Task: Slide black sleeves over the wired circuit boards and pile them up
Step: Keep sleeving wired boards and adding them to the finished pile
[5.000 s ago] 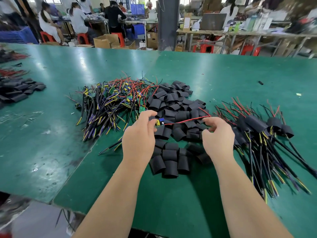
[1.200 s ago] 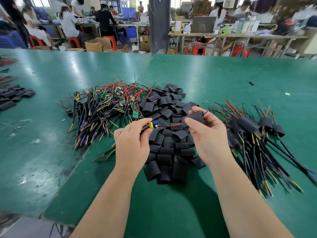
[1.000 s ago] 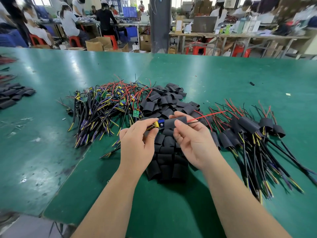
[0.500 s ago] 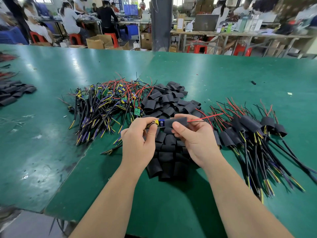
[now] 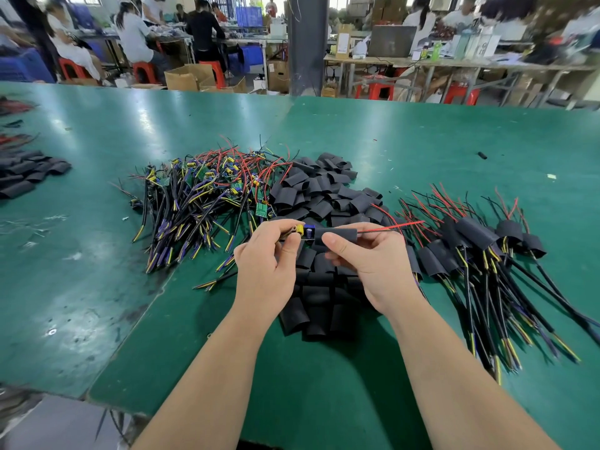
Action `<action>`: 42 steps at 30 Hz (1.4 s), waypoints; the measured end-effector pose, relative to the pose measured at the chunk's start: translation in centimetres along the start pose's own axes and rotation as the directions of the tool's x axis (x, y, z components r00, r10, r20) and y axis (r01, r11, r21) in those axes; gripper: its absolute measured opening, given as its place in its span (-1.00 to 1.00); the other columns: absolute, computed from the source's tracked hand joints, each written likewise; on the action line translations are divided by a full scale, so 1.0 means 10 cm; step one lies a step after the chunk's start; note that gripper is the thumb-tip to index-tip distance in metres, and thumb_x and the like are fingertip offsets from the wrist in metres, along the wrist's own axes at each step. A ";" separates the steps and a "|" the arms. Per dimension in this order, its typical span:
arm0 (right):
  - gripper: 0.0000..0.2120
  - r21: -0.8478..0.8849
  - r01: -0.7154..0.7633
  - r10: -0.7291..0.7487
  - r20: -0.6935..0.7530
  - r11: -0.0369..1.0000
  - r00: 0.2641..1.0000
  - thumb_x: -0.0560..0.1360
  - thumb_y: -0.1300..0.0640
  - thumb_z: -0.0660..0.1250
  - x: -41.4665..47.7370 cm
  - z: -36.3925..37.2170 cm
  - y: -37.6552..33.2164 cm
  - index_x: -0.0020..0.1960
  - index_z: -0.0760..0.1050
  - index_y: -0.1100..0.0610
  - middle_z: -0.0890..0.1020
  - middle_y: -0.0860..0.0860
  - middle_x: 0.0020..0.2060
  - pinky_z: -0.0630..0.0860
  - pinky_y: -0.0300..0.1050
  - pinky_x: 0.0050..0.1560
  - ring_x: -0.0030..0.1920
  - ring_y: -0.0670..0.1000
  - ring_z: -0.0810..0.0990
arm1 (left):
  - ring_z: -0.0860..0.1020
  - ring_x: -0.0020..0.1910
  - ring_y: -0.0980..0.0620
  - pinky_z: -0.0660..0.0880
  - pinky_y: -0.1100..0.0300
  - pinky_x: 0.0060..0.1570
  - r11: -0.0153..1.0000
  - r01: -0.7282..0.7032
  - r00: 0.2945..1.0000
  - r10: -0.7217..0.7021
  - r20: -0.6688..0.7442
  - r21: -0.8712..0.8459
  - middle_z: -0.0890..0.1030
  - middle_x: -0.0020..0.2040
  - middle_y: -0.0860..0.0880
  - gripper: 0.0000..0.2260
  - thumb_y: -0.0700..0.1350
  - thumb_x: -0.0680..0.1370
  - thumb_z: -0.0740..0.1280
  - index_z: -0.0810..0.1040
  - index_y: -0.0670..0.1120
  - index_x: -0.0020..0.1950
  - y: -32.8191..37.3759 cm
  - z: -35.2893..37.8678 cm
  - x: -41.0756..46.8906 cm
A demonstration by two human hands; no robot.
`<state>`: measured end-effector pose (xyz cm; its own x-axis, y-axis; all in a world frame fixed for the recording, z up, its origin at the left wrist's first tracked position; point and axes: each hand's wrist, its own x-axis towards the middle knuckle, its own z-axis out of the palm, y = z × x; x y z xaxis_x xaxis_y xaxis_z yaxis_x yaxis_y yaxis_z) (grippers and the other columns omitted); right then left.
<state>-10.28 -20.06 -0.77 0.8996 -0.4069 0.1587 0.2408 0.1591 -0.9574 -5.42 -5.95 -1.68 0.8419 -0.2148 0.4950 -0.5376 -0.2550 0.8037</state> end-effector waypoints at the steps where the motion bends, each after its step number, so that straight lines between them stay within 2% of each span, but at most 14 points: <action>1: -0.84 -0.001 -0.006 0.006 0.008 1.000 1.000 0.21 0.12 0.54 0.00 0.00 0.00 -0.23 0.67 0.11 0.71 0.12 -0.28 0.57 -0.23 -0.29 -0.33 0.03 0.67 | 0.50 -0.13 0.17 0.39 -0.20 0.13 1.000 0.005 1.000 -0.005 -0.003 0.001 0.57 -0.06 0.18 -0.83 -0.05 0.54 0.17 0.46 0.21 0.02 0.00 0.00 0.00; 8: -0.72 0.135 -0.063 0.055 0.065 0.989 0.996 0.14 0.09 0.57 0.01 -0.01 0.00 -0.16 0.70 0.07 0.72 0.12 -0.19 0.58 -0.22 -0.23 -0.22 0.08 0.70 | 0.52 -0.11 0.13 0.39 -0.20 0.15 1.000 -0.009 1.000 0.009 0.011 0.002 0.56 -0.07 0.20 -0.85 -0.04 0.55 0.17 0.46 0.17 0.03 0.02 0.00 0.00; 14: -0.69 0.150 -0.054 0.037 0.113 0.987 0.993 0.14 0.17 0.59 0.03 -0.03 0.01 -0.12 0.69 0.08 0.71 0.13 -0.21 0.57 -0.23 -0.23 -0.24 0.07 0.69 | 0.50 -0.08 0.13 0.39 -0.20 0.15 1.000 -0.014 1.000 0.014 0.007 0.004 0.55 -0.06 0.16 -0.78 -0.05 0.55 0.16 0.55 -0.01 0.09 0.02 0.00 0.00; 18: -0.71 0.110 -0.047 0.038 0.077 0.993 0.996 0.14 0.14 0.58 0.02 -0.02 0.03 -0.14 0.69 0.10 0.71 0.14 -0.21 0.58 -0.22 -0.23 -0.26 0.08 0.70 | 0.53 -0.12 0.09 0.41 -0.21 0.10 0.998 -0.066 0.997 0.065 0.034 0.014 0.57 -0.09 0.15 -0.85 -0.07 0.53 0.22 0.49 0.12 0.05 0.02 0.00 -0.01; 20: -0.74 0.123 -0.053 0.047 0.047 0.991 0.998 0.16 0.13 0.56 0.02 -0.01 0.04 -0.16 0.68 0.12 0.71 0.15 -0.22 0.58 -0.22 -0.26 -0.29 0.06 0.69 | 0.55 -0.09 0.09 0.42 -0.22 0.08 0.995 -0.095 0.994 0.095 0.052 0.012 0.58 -0.08 0.13 -0.84 -0.08 0.52 0.26 0.52 0.12 0.06 0.01 0.00 -0.01; 23: -0.82 0.171 -0.092 0.084 0.056 0.981 0.995 0.21 0.16 0.52 0.03 0.00 0.04 -0.19 0.69 0.13 0.71 0.12 -0.25 0.57 -0.25 -0.30 -0.33 0.02 0.68 | 0.56 -0.07 0.06 0.44 -0.26 0.00 0.991 -0.133 0.990 0.132 0.055 0.015 0.60 -0.05 0.08 -0.75 -0.10 0.52 0.30 0.61 0.00 0.17 -0.03 0.01 0.01; 26: -0.82 0.173 -0.121 0.104 0.106 0.977 0.989 0.22 0.16 0.51 0.01 0.02 0.03 -0.17 0.71 0.09 0.70 0.09 -0.28 0.57 -0.25 -0.30 -0.35 -0.01 0.67 | 0.50 -0.16 0.11 0.43 -0.32 -0.11 0.982 -0.186 0.980 0.183 0.079 0.041 0.56 -0.05 0.07 -0.67 -0.13 0.55 0.25 0.50 -0.01 0.31 -0.06 0.03 0.00; 28: -0.81 0.189 -0.123 0.103 0.110 0.974 0.989 0.25 0.20 0.49 0.01 0.01 0.04 -0.13 0.70 0.10 0.70 0.07 -0.29 0.57 -0.25 -0.28 -0.35 -0.02 0.67 | 0.47 -0.16 0.19 0.42 -0.32 -0.05 0.982 -0.187 0.977 0.183 0.112 0.027 0.53 -0.02 0.08 -0.66 -0.11 0.57 0.21 0.42 0.09 0.34 -0.05 0.05 -0.02; 30: -0.79 0.221 -0.119 0.097 0.107 0.968 0.990 0.28 0.24 0.47 0.02 -0.01 0.04 -0.08 0.67 0.13 0.70 0.07 -0.27 0.57 -0.26 -0.27 -0.32 -0.01 0.67 | 0.46 -0.13 0.20 0.41 -0.22 0.06 0.991 -0.130 0.981 0.130 0.142 -0.012 0.49 -0.01 0.11 -0.68 -0.06 0.59 0.18 0.37 0.25 0.30 -0.03 0.06 -0.02; 31: -0.77 0.231 -0.117 0.093 0.114 0.966 0.989 0.28 0.25 0.46 0.02 -0.01 0.04 -0.06 0.66 0.15 0.70 0.08 -0.25 0.56 -0.26 -0.26 -0.31 0.00 0.67 | 0.46 -0.15 0.19 0.40 -0.13 0.06 0.994 -0.100 0.985 0.105 0.140 -0.037 0.49 -0.03 0.12 -0.69 -0.05 0.60 0.18 0.39 0.27 0.28 -0.03 0.05 -0.01; 33: -0.72 0.233 -0.117 0.085 0.144 0.965 0.986 0.28 0.28 0.45 0.02 -0.01 0.04 -0.01 0.63 0.18 0.70 0.09 -0.22 0.57 -0.25 -0.25 -0.31 0.00 0.66 | 0.49 -0.18 0.15 0.42 0.10 -0.01 0.994 -0.054 0.993 0.063 0.099 -0.091 0.54 -0.08 0.12 -0.73 -0.13 0.61 0.24 0.50 0.15 0.26 -0.03 0.03 0.00; 36: -0.59 0.212 -0.105 0.068 0.175 0.972 0.982 0.27 0.32 0.43 0.01 0.01 0.05 0.12 0.56 0.20 0.70 0.09 -0.16 0.58 -0.23 -0.19 -0.26 0.02 0.66 | 0.58 -0.11 0.24 0.45 0.40 -0.06 0.980 0.040 0.998 -0.031 0.047 -0.196 0.63 -0.10 0.12 -0.80 -0.25 0.54 0.34 0.59 0.01 0.08 -0.03 -0.01 0.02; 39: -0.51 0.177 -0.082 0.050 0.178 0.981 0.983 0.28 0.33 0.43 0.00 0.01 0.05 0.20 0.53 0.13 0.71 0.08 -0.08 0.57 -0.22 -0.16 -0.19 0.01 0.64 | 0.59 -0.22 0.25 0.43 0.46 -0.18 0.975 0.071 0.997 -0.063 0.049 -0.210 0.64 -0.26 0.09 -0.78 -0.26 0.49 0.41 0.49 0.04 -0.03 -0.05 -0.01 0.03; 42: -0.44 0.102 -0.084 0.063 0.188 0.991 0.980 0.37 0.39 0.39 0.00 0.00 0.04 0.31 0.46 0.03 0.70 0.09 -0.03 0.53 -0.21 -0.18 -0.16 0.01 0.59 | 0.57 -0.21 0.29 0.37 0.51 -0.18 0.993 0.034 0.997 -0.026 0.075 -0.111 0.65 -0.29 0.20 -0.70 -0.24 0.45 0.45 0.43 0.11 -0.06 -0.11 -0.01 0.02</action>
<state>-10.21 -19.96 -1.13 0.9656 -0.2192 0.1402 0.2004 0.2831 -0.9379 -4.68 -5.65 -2.41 0.8499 -0.2782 0.4475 -0.4997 -0.1560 0.8520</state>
